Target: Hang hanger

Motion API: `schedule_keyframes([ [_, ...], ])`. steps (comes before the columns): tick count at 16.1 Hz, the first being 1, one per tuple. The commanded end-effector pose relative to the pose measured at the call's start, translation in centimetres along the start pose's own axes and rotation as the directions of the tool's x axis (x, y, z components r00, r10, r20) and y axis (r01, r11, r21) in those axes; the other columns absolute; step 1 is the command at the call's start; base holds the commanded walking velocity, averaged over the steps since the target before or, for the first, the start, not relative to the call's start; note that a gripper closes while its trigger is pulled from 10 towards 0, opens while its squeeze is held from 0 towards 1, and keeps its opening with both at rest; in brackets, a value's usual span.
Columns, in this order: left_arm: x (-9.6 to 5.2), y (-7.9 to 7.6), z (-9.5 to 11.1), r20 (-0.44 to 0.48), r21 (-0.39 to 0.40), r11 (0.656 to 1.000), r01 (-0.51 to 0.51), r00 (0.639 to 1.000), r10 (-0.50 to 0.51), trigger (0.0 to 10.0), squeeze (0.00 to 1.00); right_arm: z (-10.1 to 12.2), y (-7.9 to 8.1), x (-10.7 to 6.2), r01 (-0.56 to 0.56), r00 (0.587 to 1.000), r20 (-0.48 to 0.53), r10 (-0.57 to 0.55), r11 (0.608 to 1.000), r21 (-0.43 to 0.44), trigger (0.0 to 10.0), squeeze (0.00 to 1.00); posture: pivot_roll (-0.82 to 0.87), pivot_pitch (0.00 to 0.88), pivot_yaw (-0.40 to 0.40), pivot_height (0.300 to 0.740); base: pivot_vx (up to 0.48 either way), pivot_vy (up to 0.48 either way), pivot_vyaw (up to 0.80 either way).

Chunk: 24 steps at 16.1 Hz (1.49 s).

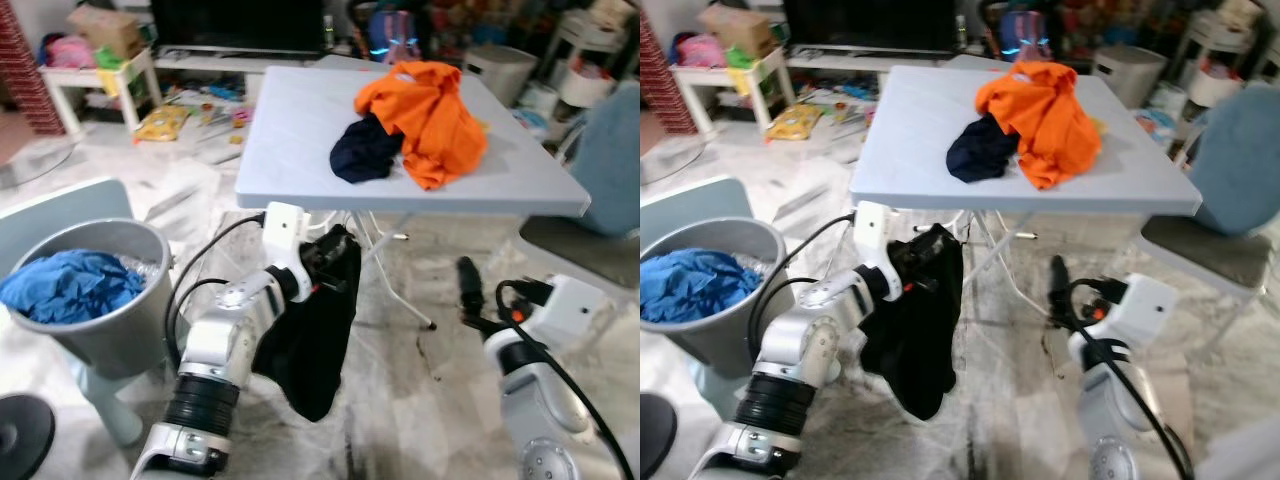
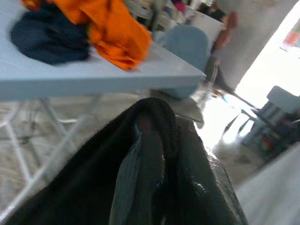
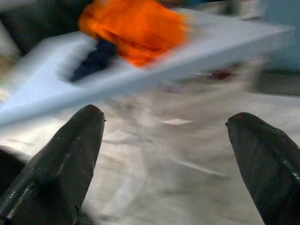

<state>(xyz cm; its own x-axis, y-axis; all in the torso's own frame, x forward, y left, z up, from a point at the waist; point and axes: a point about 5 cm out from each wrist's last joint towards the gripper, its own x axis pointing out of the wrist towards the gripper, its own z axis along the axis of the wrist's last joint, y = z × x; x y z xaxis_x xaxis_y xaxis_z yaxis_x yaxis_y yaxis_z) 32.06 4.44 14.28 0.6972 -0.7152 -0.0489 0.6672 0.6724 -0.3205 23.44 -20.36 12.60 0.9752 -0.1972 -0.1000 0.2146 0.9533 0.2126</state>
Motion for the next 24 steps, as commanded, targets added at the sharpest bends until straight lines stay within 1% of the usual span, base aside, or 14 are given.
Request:
schedule_keyframes([
  [1, 0.0, 0.1, 0.8, 0.019, 0.033, 0.999, 0.008, 1.0, -0.008, 10.0, 0.0, 0.2, 0.0, 0.2, 0.035, 0.999, 0.025, -0.033, 0.997, -0.073, 10.0, 0.0, 0.04, 0.0, -0.075, 0.74, 0.0, 0.48, 0.0],
  [2, -0.2, 0.4, 0.5, 0.02, 0.031, 1.0, 0.001, 1.0, -0.001, 10.0, 0.0, 0.0, 0.4, 0.1, 0.019, 1.0, 0.021, -0.02, 0.999, 0.038, 10.0, 0.0, 0.04, 0.0, -0.075, 0.74, 0.0, 0.48, 0.0],
  [4, -0.2, 0.4, 0.5, 0.02, 0.031, 1.0, 0.001, 1.0, -0.001, 10.0, 0.0, 0.0, 0.4, 0.1, 0.019, 1.0, 0.021, -0.02, 0.999, 0.038, 10.0, 0.0, 0.04, 0.0, -0.075, 0.74, 0.0, 0.48, 0.0],
  [5, -0.6, 0.7, -0.1, 0.012, 0.037, 0.999, -0.002, 1.0, 0.001, 10.0, 0.0, -0.2, 0.4, 0.0, 0.026, 1.0, -0.014, -0.026, 1.0, 0.013, 10.0, 0.0, 0.03, 0.0, -0.07, 0.74, 0.0, 0.0, 0.0],
  [6, -0.7, 0.7, -0.4, 0.006, 0.032, 0.999, 0.018, 1.0, -0.018, 10.0, 0.0, 0.1, 0.2, -0.1, 0.044, 0.999, 0.022, -0.044, 0.999, 0.013, 10.0, 0.0, 0.03, 0.0, -0.069, 0.74, 0.0, 0.0, 0.0],
  [9, -0.7, 0.7, -0.5, -0.002, 0.034, 0.999, 0.027, 1.0, -0.027, 10.0, 0.0, 0.2, 0.0, -0.2, 0.048, 0.998, 0.03, -0.049, 0.999, 0.015, 10.0, 0.0, 0.03, 0.0, -0.064, 0.74, 0.0, 0.0, 0.0],
  [15, -0.6, 1.1, -0.5, 0.0, 0.03, 0.999, 0.019, 1.0, -0.019, 10.0, 0.0, 0.1, 0.2, -0.1, 0.044, 0.999, 0.017, -0.045, 0.999, 0.023, 10.0, 0.0, 0.03, 0.0, -0.059, 0.74, 0.0, 0.0, -0.79],
  [24, -0.2, 1.6, -0.6, 0.005, 0.026, 1.0, 0.002, 1.0, -0.003, 10.0, 0.0, 0.2, -0.1, -0.2, 0.05, 0.999, 0.019, -0.05, 0.999, 0.006, 10.0, 0.0, 0.01, 0.0, -0.058, 0.74, 0.348, 0.0, -0.8],
])
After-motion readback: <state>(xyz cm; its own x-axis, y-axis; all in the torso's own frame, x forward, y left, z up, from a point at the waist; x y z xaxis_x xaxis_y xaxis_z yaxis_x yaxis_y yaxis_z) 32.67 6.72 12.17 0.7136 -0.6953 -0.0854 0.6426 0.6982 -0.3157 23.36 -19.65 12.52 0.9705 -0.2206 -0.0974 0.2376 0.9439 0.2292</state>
